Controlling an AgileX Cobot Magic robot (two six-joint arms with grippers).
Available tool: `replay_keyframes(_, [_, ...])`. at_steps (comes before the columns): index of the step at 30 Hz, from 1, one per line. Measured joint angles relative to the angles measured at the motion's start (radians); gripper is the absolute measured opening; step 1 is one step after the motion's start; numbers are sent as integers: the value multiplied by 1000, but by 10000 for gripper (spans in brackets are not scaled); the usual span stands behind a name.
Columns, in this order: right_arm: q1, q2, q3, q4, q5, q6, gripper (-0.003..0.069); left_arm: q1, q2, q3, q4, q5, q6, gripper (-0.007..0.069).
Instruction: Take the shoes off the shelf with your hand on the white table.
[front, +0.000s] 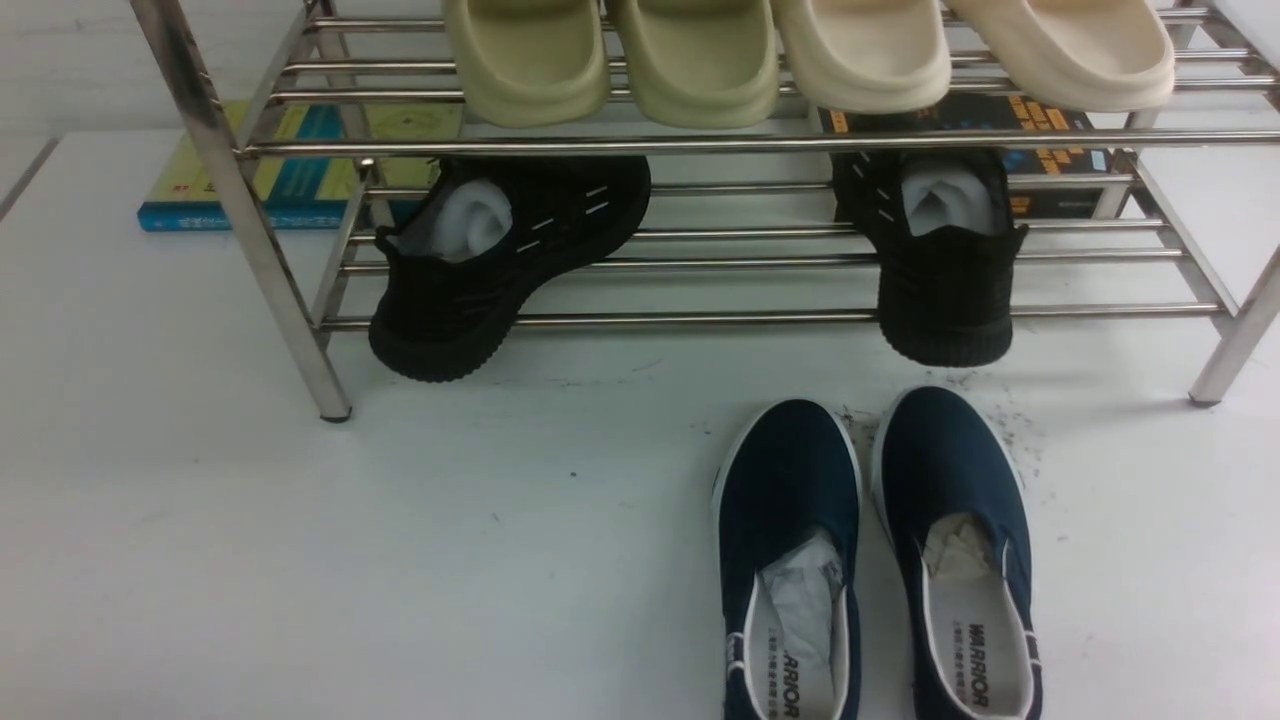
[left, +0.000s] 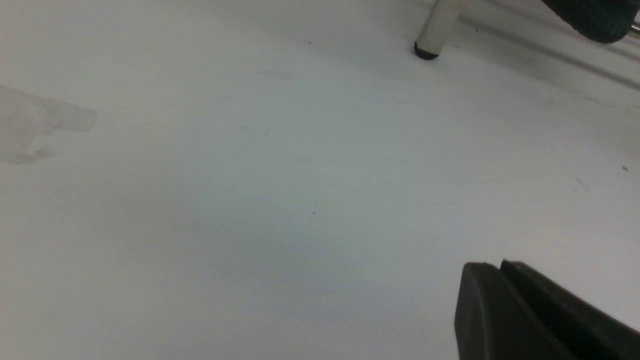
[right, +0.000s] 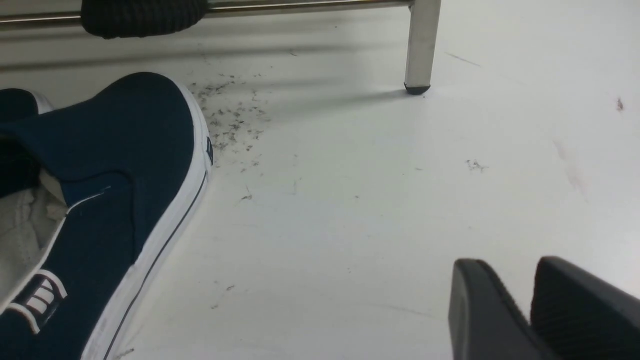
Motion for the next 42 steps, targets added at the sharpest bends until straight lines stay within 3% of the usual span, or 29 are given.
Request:
replay_keyframes(5, [0, 0, 0, 0, 0, 0, 195, 49, -1, -1, -14, 8, 17, 57])
replay_keyframes(42, [0, 0, 0, 0, 0, 0, 227, 51, -1, 7, 5, -29, 17, 87])
